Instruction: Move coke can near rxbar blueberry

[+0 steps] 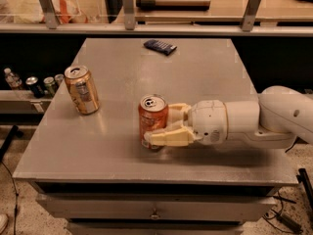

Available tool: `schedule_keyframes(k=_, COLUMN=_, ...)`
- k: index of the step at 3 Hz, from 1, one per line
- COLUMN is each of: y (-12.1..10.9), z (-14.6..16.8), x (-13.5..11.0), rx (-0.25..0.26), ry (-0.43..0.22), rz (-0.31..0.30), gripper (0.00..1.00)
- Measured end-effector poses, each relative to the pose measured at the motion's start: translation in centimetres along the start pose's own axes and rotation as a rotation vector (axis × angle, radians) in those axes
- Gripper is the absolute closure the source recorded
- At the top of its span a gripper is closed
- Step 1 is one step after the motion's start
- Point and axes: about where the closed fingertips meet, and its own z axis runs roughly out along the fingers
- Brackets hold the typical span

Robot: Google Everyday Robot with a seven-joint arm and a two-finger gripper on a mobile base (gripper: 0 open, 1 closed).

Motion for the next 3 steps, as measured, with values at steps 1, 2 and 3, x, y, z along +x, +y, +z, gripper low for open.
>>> schedule_keyframes(k=1, y=-0.9, z=-1.2, x=-0.6, rx=0.018, ry=0.008, rz=-0.012, gripper=1.00)
schedule_keyframes(k=2, y=-2.6, z=-3.4, x=-2.0, rx=0.070, ry=0.026, rz=-0.054, gripper=1.00)
schedule_keyframes(k=3, y=-2.4, z=-3.3, x=-2.1, rx=0.072, ry=0.024, rz=-0.054, gripper=1.00)
